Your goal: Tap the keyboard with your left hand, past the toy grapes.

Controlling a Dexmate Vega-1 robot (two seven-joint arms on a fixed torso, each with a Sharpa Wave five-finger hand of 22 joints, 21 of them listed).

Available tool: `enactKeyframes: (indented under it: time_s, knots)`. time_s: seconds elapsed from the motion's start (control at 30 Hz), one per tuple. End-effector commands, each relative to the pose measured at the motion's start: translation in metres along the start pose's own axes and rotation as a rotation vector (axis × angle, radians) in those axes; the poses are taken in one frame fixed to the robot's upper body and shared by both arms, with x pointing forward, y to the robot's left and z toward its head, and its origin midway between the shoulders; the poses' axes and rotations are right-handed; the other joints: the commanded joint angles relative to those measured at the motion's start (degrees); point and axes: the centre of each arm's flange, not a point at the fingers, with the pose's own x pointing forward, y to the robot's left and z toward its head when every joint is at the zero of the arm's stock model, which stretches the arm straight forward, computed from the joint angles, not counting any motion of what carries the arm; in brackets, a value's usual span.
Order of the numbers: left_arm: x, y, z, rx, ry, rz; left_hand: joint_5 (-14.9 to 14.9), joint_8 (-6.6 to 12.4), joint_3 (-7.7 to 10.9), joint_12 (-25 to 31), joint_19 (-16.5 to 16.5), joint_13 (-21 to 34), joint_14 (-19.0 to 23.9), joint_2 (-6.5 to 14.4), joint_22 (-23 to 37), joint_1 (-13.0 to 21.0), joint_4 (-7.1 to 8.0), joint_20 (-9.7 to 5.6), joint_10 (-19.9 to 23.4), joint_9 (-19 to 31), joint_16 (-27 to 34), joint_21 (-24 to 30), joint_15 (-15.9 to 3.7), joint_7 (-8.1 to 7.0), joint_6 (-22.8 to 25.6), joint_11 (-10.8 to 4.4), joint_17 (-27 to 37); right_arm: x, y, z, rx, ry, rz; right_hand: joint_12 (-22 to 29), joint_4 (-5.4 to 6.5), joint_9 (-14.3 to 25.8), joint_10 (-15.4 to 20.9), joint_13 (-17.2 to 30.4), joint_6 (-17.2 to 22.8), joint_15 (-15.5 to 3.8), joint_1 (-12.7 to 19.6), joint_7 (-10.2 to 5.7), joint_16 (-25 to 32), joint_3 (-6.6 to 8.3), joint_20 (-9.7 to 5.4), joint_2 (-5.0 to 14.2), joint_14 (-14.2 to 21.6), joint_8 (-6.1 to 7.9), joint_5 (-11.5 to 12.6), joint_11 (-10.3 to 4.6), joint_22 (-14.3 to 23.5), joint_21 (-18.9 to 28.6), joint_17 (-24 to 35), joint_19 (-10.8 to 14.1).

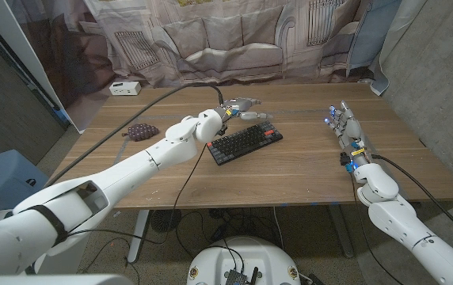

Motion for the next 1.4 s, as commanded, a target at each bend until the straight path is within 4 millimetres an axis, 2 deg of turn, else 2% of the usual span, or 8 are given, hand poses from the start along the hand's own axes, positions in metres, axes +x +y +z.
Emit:
enactKeyframes:
  time_s: [0.03,0.4,0.87,1.07,1.4]
  knots:
    - [-0.014,0.007,-0.017,-0.103,0.016,0.025,-0.2,0.39,-0.34,0.7,0.8,0.2,1.4,0.6,0.2,0.3,-0.03,0.53,1.3,0.1,0.5,0.4,0.23,0.33,1.4,-0.09,0.2,0.002,0.002,-0.001,0.001,-0.001,0.012,0.1,0.00,0.3,0.6,0.2,0.2,-0.05,0.2,0.05,0.0,-0.36,-0.08,0.65,0.7,-0.10,0.2,0.03,0.2,0.1,0.2,0.7]
    - [-0.033,0.016,-0.029,-0.215,0.010,0.079,-0.2,0.40,-0.43,1.0,1.2,0.2,2.5,0.7,0.2,0.3,-0.12,0.49,2.4,0.0,0.7,0.4,0.16,0.75,2.6,0.19,0.2,0.006,0.005,0.000,-0.004,-0.006,0.034,0.1,-0.06,0.3,0.7,0.2,0.1,-0.02,0.2,0.11,0.1,-0.45,-0.15,0.59,0.9,-0.12,0.2,0.24,0.2,0.1,0.2,1.1]
    - [-0.061,0.016,-0.044,-0.343,0.011,0.156,-0.2,0.31,-0.50,1.4,1.6,0.2,3.4,0.8,0.2,0.4,-0.21,0.24,3.6,0.0,0.7,0.4,-0.15,0.98,3.4,0.50,0.2,0.008,0.011,0.003,-0.017,-0.008,0.057,0.1,-0.07,0.3,0.9,0.2,0.1,-0.06,0.2,0.11,0.1,-0.48,-0.13,0.65,1.2,-0.12,0.2,0.30,0.1,0.1,0.2,1.3]
    - [-0.071,0.016,-0.052,-0.396,0.010,0.200,-0.2,0.18,-0.55,1.5,2.7,0.1,4.3,0.9,0.2,0.5,-0.27,0.20,4.1,0.0,0.9,0.8,-0.33,1.10,3.9,0.19,0.2,0.008,0.013,0.003,-0.020,-0.009,0.068,0.2,-0.08,0.3,1.0,0.2,0.1,-0.08,0.2,0.12,0.1,-0.50,-0.07,0.65,1.2,-0.13,0.2,0.38,0.1,0.2,0.2,1.4]
    - [-0.084,0.017,-0.063,-0.453,0.017,0.232,-0.3,0.07,-0.58,1.6,3.9,0.1,5.1,1.0,0.2,0.6,-0.38,0.31,4.8,0.0,0.9,1.1,-0.43,1.13,4.4,0.54,0.1,0.008,0.016,0.004,-0.018,-0.017,0.082,0.2,-0.08,0.3,1.1,0.2,-0.1,-0.08,0.2,0.14,0.2,-0.59,-0.10,0.58,1.5,-0.19,0.2,0.28,0.1,0.2,0.2,1.8]
